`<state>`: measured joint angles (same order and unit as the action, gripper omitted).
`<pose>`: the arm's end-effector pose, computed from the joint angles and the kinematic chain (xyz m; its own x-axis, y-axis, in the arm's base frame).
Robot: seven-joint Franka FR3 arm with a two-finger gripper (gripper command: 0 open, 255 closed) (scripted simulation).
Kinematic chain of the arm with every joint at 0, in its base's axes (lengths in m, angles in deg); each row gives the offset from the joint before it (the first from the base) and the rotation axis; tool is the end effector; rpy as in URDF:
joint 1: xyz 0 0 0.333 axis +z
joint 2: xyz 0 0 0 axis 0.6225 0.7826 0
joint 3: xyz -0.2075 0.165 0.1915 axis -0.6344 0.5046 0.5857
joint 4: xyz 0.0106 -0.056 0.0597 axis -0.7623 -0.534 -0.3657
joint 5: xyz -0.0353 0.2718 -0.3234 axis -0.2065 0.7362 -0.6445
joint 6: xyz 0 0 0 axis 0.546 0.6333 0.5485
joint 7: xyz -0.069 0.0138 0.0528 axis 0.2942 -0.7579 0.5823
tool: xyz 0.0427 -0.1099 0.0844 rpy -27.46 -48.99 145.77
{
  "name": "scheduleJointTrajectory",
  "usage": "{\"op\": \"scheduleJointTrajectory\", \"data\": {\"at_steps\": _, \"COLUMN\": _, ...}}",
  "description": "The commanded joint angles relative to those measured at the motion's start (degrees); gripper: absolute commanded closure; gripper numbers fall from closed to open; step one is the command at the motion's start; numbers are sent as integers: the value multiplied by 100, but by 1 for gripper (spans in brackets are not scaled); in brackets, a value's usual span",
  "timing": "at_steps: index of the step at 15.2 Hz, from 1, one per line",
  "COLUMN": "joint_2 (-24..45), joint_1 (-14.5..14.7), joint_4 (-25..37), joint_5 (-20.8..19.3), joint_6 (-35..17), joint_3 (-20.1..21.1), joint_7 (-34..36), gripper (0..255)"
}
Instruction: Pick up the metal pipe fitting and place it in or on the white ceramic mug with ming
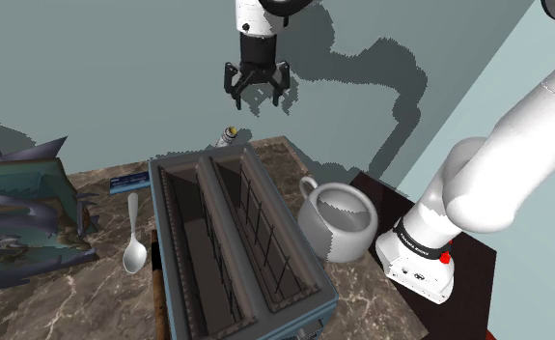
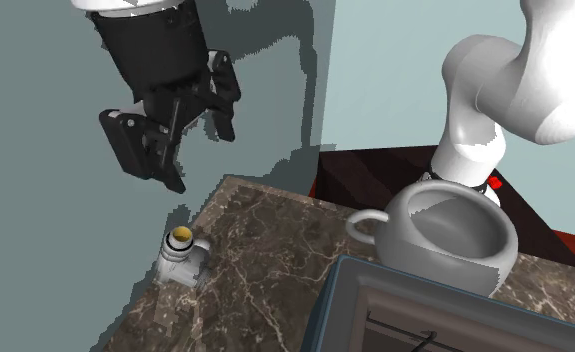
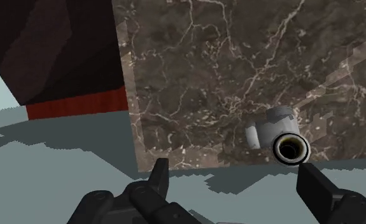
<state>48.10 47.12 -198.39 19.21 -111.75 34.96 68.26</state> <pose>0.5200 0.1623 0.4543 0.8496 -0.5238 -0.0611 -0.5222 -0.8518 0.0415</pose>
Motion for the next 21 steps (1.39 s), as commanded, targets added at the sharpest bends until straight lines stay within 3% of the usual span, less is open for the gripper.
{"op": "scheduleJointTrajectory", "data": {"at_steps": 1, "joint_2": -17, "joint_1": 52, "joint_4": -203, "joint_5": -15, "joint_6": -356, "joint_3": 7, "joint_7": -593, "gripper": 0}}
{"op": "scheduleJointTrajectory", "data": {"at_steps": 7, "joint_2": 154, "joint_1": 317, "joint_4": -1193, "joint_5": 8, "joint_6": -2681, "joint_3": 146, "joint_7": -2075, "gripper": 0}}
{"op": "scheduleJointTrajectory", "data": {"at_steps": 15, "joint_2": 547, "joint_1": 320, "joint_4": -1360, "joint_5": -73, "joint_6": -3237, "joint_3": 164, "joint_7": -2016, "gripper": 0}}
{"op": "scheduleJointTrajectory", "data": {"at_steps": 21, "joint_2": 549, "joint_1": 320, "joint_4": -1358, "joint_5": -73, "joint_6": -3237, "joint_3": 164, "joint_7": -2016, "gripper": 0}}
